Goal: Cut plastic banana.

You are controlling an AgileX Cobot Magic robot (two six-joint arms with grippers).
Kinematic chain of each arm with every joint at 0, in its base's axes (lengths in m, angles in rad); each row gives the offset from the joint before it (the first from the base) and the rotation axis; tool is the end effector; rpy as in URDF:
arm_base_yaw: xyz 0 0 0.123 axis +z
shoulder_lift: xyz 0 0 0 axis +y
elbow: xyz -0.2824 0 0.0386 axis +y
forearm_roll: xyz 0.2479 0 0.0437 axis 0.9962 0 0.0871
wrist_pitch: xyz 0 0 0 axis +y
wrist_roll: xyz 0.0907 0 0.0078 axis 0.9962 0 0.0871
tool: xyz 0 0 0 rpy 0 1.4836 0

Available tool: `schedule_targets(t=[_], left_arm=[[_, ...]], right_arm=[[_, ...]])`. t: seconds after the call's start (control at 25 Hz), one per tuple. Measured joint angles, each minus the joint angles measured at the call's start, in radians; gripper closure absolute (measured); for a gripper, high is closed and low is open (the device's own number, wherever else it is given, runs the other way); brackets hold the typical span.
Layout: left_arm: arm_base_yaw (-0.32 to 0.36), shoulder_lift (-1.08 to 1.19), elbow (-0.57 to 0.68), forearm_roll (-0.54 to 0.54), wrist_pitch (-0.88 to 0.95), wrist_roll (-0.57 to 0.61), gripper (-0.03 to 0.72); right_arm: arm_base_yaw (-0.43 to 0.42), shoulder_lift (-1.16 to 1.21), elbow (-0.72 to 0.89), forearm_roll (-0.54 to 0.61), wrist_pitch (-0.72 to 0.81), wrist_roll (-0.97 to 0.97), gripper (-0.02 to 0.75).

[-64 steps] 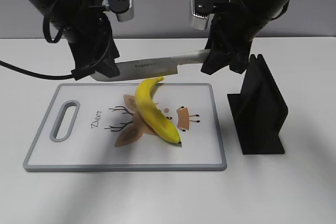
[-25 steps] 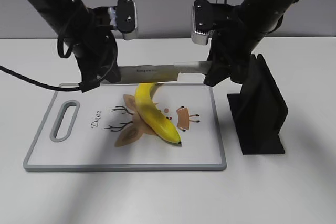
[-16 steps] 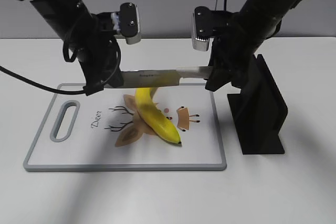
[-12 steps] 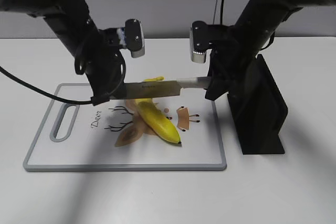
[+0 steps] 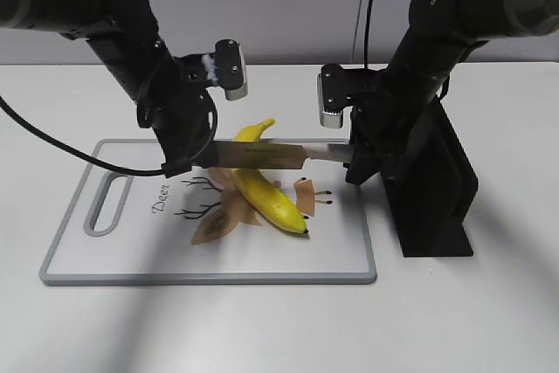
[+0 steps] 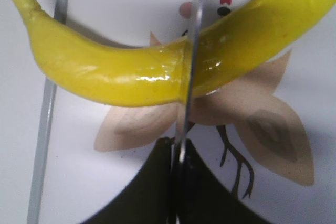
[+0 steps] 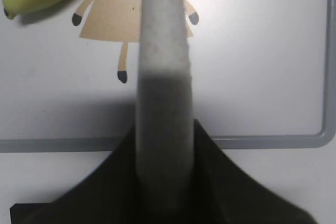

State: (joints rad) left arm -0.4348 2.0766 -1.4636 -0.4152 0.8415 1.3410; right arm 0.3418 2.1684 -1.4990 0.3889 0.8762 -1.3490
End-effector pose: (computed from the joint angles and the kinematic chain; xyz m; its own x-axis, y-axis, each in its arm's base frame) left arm 0.3691 -0.2016 0.1603 -0.0257 0.9268 -0.3746 0.9960 0.0558 0.0696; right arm 0.3918 0.1676 0.1291 -0.1075 -0.9396 -0.3248 -0.9935 0.1139 -0.0008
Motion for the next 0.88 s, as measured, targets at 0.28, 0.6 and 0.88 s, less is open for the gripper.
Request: schedule_targets(t=[0.28, 0.6, 0.88], left_arm=[[0.000, -0.024, 0.010, 0.010, -0.001, 0.000, 0.690], [-0.003, -0.142, 0.018, 0.016, 0.044, -0.004, 0.692], [-0.005, -0.230, 0.020, -0.057, 0.059, -0.013, 0.607]], right_arm=[[0.000, -0.028, 0.000, 0.004, 0.002, 0.000, 0.556], [0.002, -0.146, -0.004, 0.009, 0.060, 0.000, 0.556], [0.003, -0.230, -0.008, 0.011, 0.101, 0.001, 0.557]])
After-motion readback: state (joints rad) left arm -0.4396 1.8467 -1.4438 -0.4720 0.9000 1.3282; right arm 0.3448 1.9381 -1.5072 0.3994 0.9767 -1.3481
